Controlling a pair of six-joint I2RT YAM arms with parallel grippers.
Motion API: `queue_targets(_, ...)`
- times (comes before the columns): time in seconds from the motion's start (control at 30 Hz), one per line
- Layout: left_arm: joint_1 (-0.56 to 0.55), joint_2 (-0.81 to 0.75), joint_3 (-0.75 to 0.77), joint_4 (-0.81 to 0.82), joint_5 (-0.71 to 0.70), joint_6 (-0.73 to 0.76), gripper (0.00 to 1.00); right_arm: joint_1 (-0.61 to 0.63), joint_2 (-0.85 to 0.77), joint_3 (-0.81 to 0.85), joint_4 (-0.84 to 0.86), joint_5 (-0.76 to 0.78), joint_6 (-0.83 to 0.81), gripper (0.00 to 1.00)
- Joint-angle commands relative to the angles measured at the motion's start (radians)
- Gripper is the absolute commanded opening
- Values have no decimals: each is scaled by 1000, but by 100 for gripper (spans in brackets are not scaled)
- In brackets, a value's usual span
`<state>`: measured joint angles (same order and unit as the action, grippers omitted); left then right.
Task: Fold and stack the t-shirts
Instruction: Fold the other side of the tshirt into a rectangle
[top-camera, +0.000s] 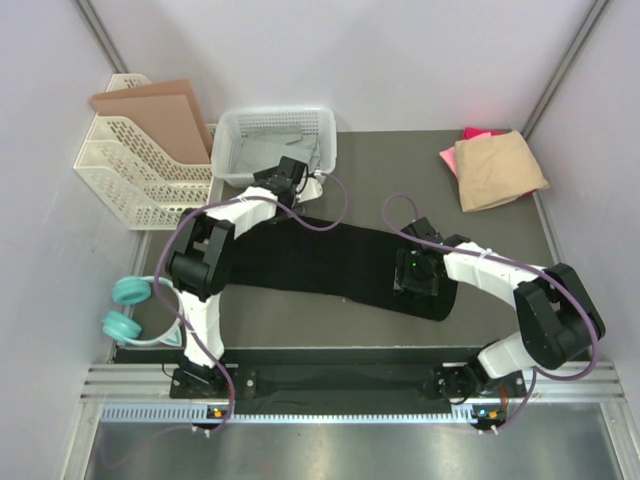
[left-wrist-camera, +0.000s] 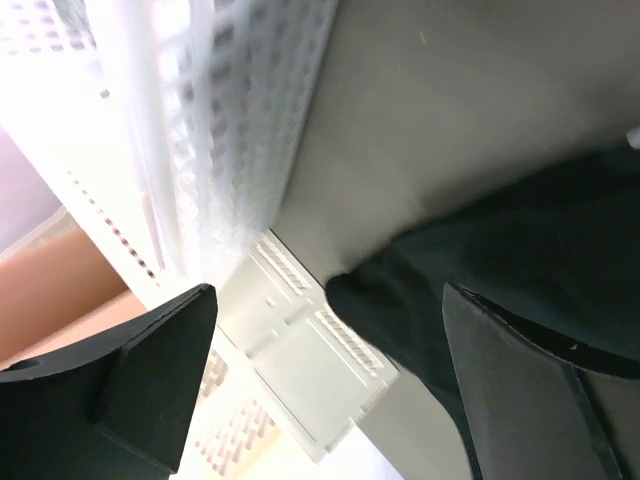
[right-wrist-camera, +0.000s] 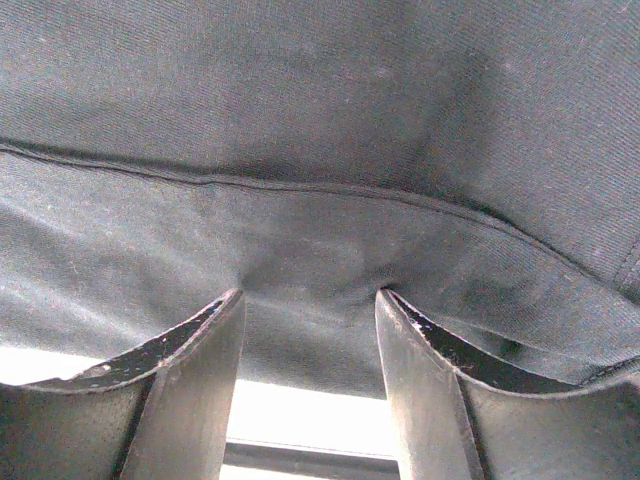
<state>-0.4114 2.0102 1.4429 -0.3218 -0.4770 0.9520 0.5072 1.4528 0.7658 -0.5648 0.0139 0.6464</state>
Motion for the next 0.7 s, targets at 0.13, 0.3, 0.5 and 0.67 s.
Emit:
queue_targets(0.13, 3, -374, -61, -310, 200, -208, 99, -9, 66, -40, 57, 1, -22, 56)
queue_targets(0.3, 3, -583, -263, -424, 386, -248, 99, -12, 61, -17, 43, 3, -27, 56)
queue_targets(0.5, 5, -651, -530, -356, 373, -223, 99, -18, 26, -5, 5, 27, -24, 55)
queue_targets(0.67, 10, -529, -558, -261, 340, -217, 99, -39, 3, 15, -21, 44, -14, 55)
